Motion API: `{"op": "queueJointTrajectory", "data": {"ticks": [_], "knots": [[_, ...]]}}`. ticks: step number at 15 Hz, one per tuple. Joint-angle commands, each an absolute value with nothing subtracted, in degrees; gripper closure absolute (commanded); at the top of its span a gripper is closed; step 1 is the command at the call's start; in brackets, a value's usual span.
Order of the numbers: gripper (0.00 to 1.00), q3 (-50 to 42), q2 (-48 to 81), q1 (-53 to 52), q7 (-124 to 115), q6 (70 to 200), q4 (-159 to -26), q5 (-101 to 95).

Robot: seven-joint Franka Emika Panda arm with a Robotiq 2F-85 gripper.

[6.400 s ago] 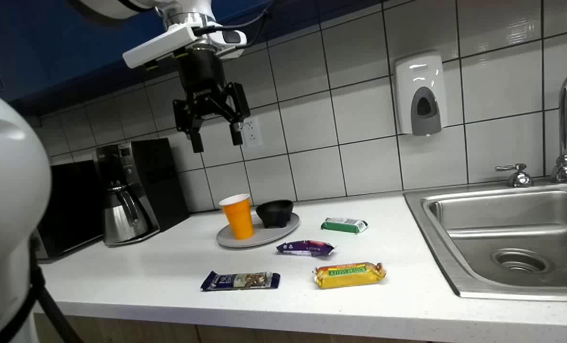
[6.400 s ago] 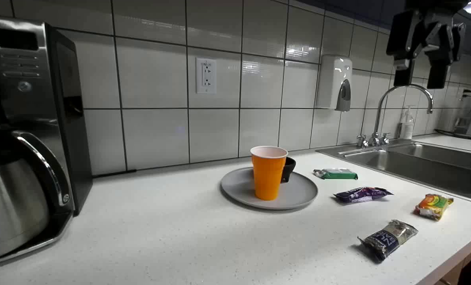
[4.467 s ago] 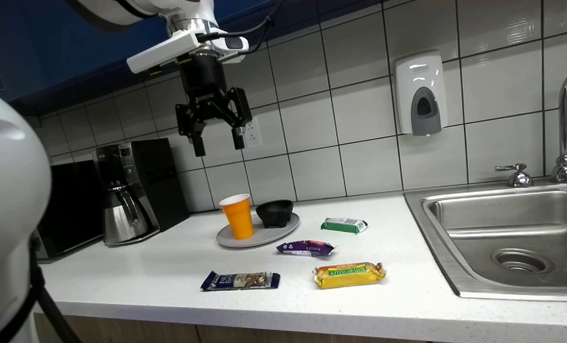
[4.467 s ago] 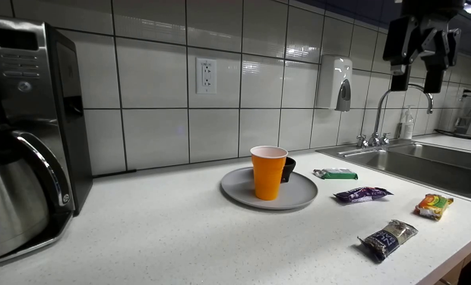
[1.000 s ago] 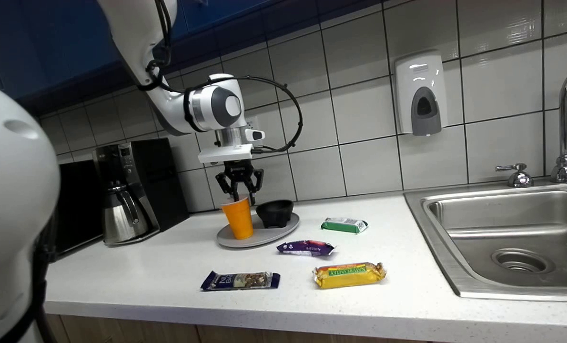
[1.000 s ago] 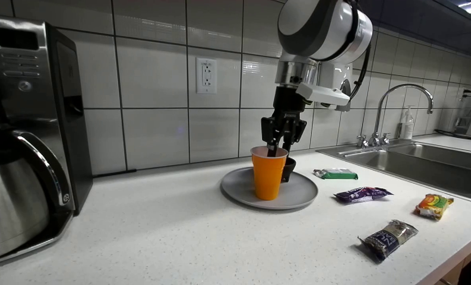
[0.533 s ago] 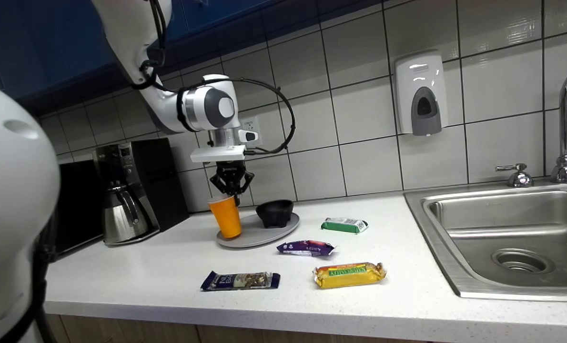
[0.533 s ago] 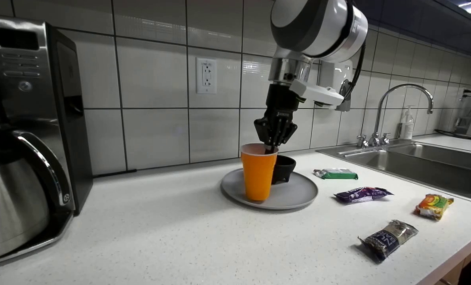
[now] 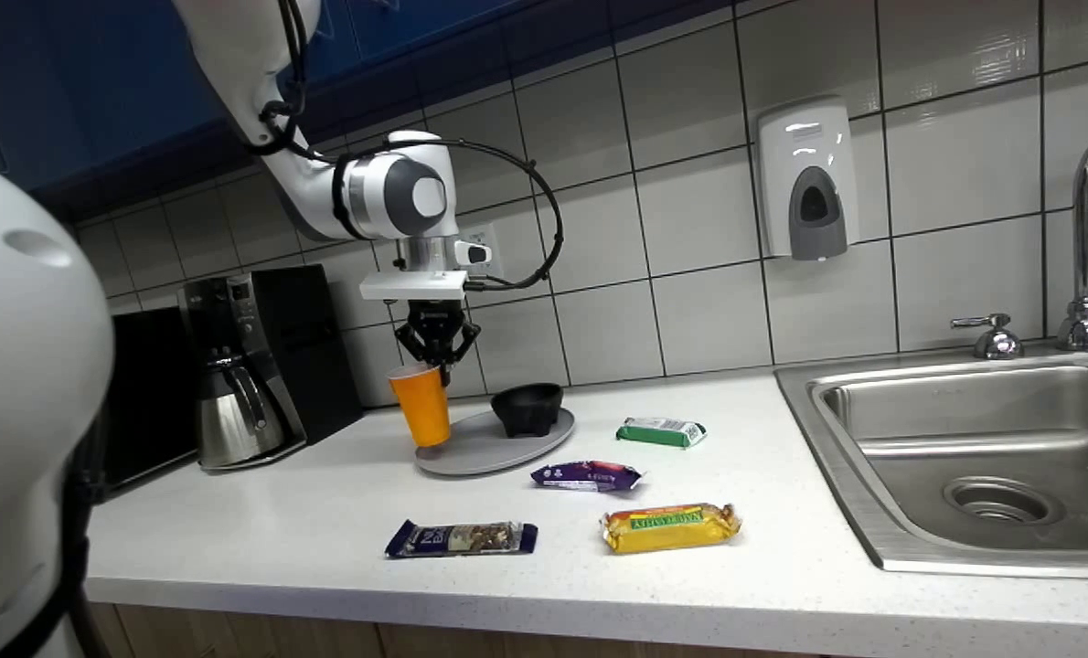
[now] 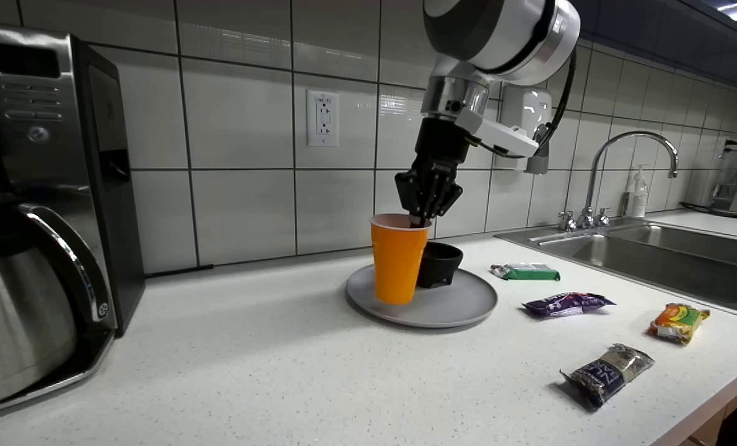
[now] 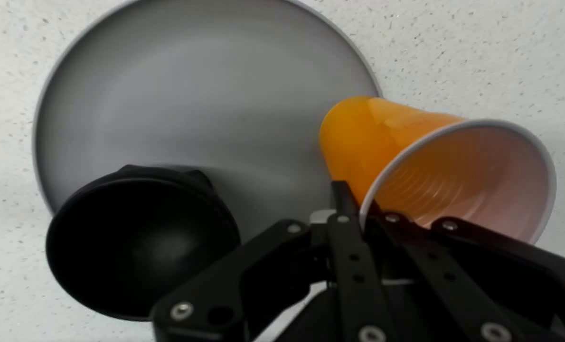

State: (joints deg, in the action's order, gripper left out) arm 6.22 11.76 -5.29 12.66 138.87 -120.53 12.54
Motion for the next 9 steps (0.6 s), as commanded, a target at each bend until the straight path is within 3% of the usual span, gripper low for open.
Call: {"op": "queueJointTrajectory", "data": {"ticks": [1, 9], "knots": [[0.99, 8.5, 7.42, -4.41, 16.84, 133.94, -121.46, 15.85], [0.99, 9.88, 5.26, -7.35, 17.2, 129.48, -121.94, 14.69]]}}
